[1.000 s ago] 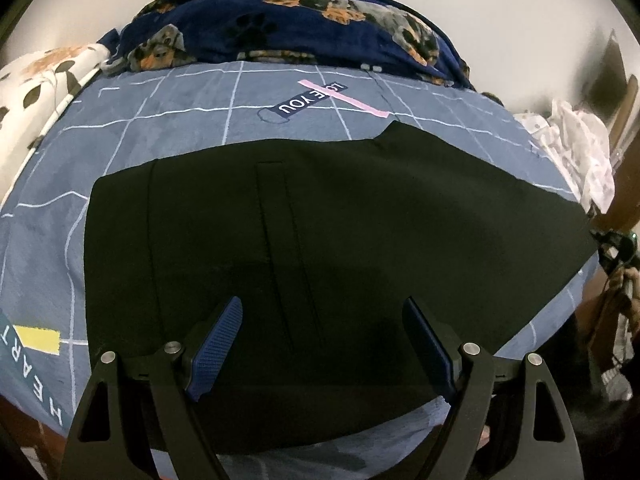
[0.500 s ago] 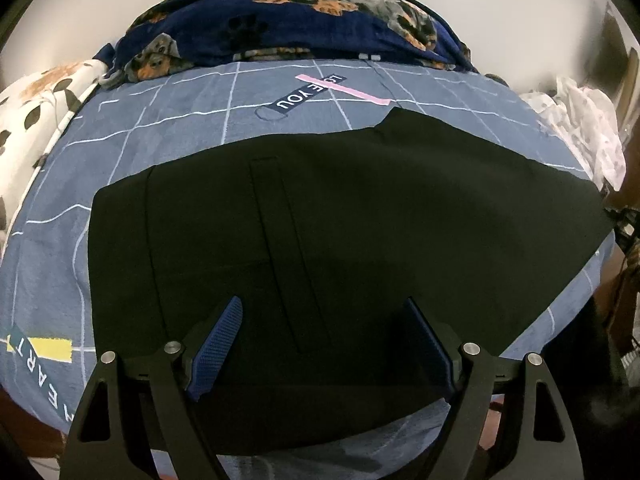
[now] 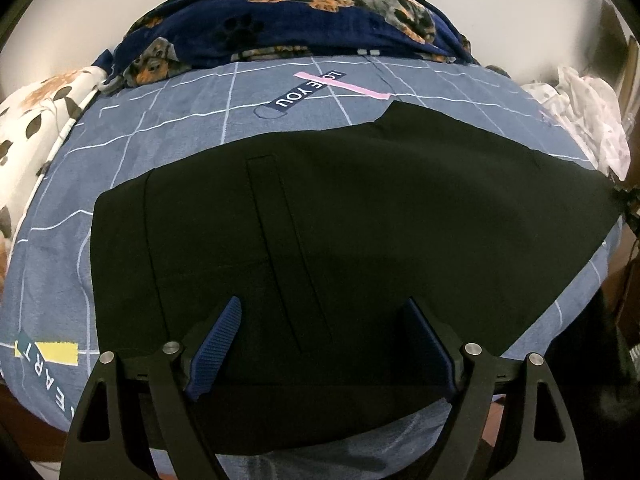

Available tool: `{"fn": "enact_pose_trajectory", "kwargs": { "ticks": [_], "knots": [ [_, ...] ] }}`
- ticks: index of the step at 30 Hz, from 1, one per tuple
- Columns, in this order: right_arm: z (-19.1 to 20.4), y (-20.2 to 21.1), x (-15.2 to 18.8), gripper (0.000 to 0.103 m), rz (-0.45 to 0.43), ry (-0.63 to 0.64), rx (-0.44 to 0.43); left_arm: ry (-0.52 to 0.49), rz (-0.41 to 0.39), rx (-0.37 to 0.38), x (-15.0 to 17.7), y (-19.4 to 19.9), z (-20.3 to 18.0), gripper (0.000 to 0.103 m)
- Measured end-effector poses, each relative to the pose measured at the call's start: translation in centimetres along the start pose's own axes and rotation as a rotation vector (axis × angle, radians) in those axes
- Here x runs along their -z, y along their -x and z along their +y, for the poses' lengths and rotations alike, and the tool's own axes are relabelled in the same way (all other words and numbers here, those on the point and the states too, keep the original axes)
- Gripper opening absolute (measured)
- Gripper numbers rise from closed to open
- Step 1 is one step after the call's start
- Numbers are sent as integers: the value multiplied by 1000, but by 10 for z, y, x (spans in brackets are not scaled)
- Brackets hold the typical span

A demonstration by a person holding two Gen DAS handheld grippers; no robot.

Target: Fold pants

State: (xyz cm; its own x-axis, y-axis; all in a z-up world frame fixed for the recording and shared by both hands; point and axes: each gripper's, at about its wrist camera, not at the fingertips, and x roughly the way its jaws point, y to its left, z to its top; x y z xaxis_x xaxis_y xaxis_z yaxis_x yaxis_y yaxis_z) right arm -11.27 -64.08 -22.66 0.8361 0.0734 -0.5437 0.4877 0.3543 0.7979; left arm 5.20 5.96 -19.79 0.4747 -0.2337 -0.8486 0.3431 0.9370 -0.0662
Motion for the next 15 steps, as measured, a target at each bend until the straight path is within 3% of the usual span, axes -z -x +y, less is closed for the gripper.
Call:
{"fn": "enact_pose_trajectory", "kwargs": {
  "ticks": [15],
  "knots": [
    [72,-21,35,10,104,127,-100,-19,14,-24,0,-2,-2,87]
  ]
}}
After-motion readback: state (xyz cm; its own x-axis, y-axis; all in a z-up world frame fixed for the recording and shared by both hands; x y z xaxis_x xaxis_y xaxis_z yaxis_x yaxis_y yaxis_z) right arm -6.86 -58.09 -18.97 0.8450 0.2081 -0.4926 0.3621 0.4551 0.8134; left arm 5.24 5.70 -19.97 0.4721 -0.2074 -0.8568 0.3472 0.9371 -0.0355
